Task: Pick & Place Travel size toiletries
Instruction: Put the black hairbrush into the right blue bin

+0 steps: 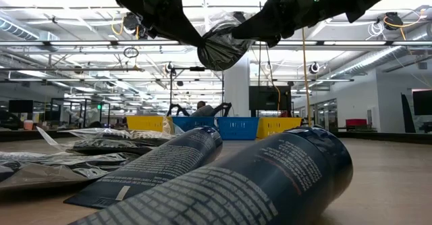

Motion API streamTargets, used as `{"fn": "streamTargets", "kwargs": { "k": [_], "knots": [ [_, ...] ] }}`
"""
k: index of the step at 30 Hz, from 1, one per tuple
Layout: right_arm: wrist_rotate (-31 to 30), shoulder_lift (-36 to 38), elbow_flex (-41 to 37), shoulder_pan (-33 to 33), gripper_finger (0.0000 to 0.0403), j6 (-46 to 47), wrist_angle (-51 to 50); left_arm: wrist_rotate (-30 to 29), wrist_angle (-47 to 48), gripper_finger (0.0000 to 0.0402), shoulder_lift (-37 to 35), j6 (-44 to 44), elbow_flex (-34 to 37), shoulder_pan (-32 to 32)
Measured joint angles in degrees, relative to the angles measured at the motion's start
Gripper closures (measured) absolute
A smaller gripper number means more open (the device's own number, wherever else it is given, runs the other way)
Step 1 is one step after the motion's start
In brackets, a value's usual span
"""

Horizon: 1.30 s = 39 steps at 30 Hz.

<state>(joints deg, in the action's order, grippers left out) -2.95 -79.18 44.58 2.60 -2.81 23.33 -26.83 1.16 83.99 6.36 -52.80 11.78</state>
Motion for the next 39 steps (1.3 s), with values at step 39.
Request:
{"fn": "streamTargets", "kwargs": {
  "k": [39],
  "knots": [
    [-2.54,-0.87,0.02,-24.76,0.0381,8.18,-2.88,0.27,4.07,0.0249,0.0,9.22,-0.02,0.47]
  ]
}}
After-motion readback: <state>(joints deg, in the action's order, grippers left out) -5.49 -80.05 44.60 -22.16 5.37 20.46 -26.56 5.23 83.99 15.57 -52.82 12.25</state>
